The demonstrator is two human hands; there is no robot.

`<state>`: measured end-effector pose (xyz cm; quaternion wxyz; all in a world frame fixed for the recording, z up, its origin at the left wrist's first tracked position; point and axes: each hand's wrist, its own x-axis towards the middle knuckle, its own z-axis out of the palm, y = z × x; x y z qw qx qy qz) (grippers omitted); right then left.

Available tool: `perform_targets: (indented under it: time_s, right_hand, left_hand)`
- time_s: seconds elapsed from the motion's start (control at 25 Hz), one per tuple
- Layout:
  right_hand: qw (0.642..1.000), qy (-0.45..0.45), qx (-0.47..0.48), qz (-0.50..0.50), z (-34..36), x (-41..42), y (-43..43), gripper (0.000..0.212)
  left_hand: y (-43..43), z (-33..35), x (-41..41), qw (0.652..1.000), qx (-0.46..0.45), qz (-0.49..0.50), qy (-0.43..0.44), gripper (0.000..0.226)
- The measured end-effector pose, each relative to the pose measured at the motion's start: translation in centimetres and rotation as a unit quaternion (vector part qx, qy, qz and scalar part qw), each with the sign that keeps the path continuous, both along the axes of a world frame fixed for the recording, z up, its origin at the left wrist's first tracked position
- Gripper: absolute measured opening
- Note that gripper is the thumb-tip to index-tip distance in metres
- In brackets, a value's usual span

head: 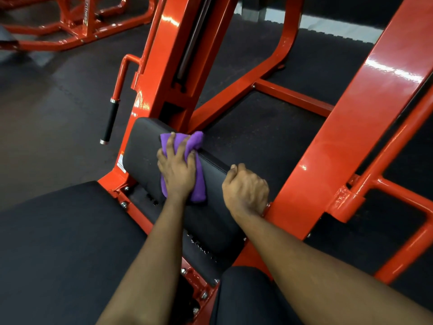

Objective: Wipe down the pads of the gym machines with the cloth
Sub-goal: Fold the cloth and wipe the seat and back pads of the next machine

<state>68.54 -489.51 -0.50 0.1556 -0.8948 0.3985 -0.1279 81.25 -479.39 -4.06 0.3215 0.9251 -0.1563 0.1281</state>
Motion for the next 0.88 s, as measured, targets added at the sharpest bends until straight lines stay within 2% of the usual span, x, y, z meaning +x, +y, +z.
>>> perform_targets:
  time_s: [0.16,0.32,0.48,0.64,0.76,0.88]
  right_hand:
    - [1.000,-0.005,-0.006,0.002,-0.5,0.1,-0.2,0.037]
    - [0.999,0.020,-0.031,0.021,-0.6,0.3,0.0,0.038]
    - [0.996,0.065,-0.031,0.050,0.1,0.1,-0.7,0.048]
    - [0.989,0.112,0.008,0.093,1.0,3.6,-0.9,0.059]
    - [0.988,0.111,-0.070,0.084,0.8,5.4,0.4,0.065]
    - [0.985,0.112,-0.107,0.073,0.5,5.0,0.8,0.064]
  left_hand:
    - [0.0,0.5,2.7,0.998,-0.042,0.036,0.010,0.050]
    - [-0.4,-1.5,-3.8,0.991,-0.107,0.071,0.036,0.055]
    - [0.7,-3.0,-9.3,0.991,-0.104,0.037,0.082,0.060]
    - [1.6,-3.3,-6.5,0.989,-0.112,0.061,0.081,0.055]
    - [3.5,-5.2,-3.3,0.967,-0.153,0.158,0.127,0.049]
    - [5.9,-7.1,-1.5,0.946,-0.207,0.202,0.149,0.057]
